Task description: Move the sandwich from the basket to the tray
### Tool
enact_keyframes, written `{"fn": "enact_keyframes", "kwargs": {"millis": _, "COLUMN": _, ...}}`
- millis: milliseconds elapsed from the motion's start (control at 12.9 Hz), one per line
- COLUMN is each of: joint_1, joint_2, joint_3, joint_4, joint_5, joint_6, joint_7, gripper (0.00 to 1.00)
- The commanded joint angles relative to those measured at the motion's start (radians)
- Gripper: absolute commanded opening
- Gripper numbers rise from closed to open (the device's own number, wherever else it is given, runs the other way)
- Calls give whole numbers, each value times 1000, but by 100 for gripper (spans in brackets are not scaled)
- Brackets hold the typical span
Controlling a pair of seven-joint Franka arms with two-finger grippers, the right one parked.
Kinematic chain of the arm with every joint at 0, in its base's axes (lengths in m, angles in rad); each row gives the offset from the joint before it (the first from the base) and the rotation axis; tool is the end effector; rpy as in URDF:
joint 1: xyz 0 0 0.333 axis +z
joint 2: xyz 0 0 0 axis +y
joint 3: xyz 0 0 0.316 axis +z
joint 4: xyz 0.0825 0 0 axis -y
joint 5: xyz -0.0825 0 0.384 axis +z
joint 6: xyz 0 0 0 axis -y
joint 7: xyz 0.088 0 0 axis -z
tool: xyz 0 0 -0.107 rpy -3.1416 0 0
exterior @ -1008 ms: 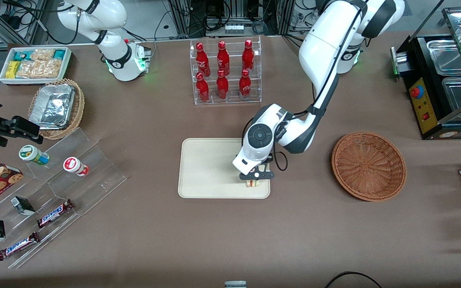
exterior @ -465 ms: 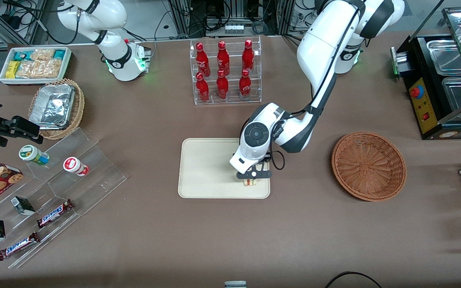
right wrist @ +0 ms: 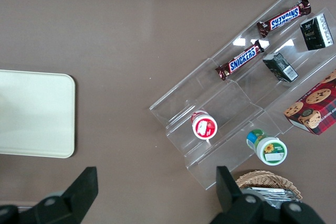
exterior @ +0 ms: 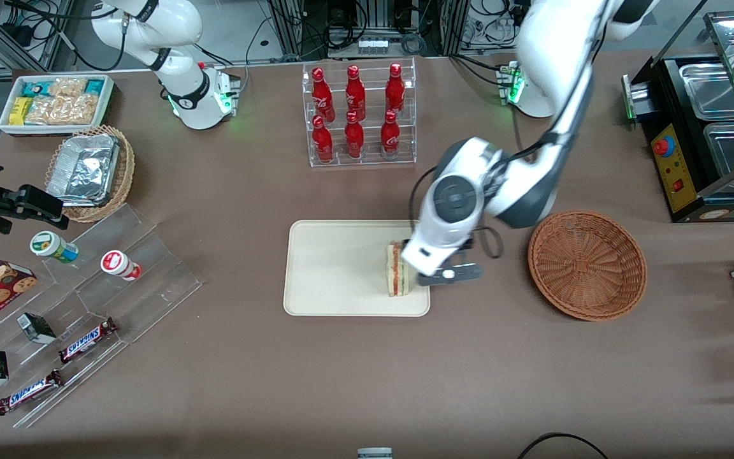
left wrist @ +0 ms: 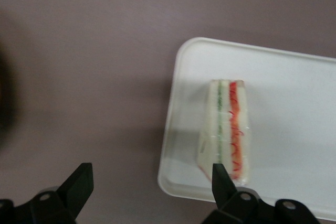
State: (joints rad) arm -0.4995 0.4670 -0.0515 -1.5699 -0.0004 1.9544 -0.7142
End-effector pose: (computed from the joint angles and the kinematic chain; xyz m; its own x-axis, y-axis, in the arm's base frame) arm 0.5773 -0.3495 0.3656 0.9828 0.1680 -0.0773 0.1657 -0.9855 -0.0358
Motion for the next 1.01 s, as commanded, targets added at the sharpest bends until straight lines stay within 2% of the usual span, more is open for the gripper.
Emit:
{"fn": "enact_keyframes", "kwargs": {"millis": 0, "joint_1": 96, "joint_2": -129, "joint_3": -7, "joint_4": -125, "joint_5": 40, "joint_6": -6, "joint_7": 28, "gripper": 100}}
{"fn": "enact_keyframes", "kwargs": {"millis": 155, "joint_1": 156, "joint_2": -163, "joint_3": -7, "joint_4": -153, "joint_5": 115, "joint_6": -18, "joint_7": 80, "gripper": 100}}
{"fn": "enact_keyframes", "kwargs": {"millis": 388, "joint_1": 238, "joint_2": -244, "joint_3": -8, "joint_4": -157, "joint_5": 120, "joint_6": -69, "joint_7": 166, "gripper": 100}}
{"fn": "enact_keyframes", "kwargs": {"millis": 698, "joint_1": 274, "joint_2": -372, "joint_3": -7, "joint_4": -153, "joint_5": 96, "joint_6": -236, "joint_7": 321, "gripper": 100}}
{"fn": "enact_keyframes", "kwargs": {"millis": 930, "joint_1": 346, "joint_2": -442, "joint_3": -10, "joint_4": -136, "joint_5": 28, "joint_6": -290, "joint_7": 459, "gripper": 100}}
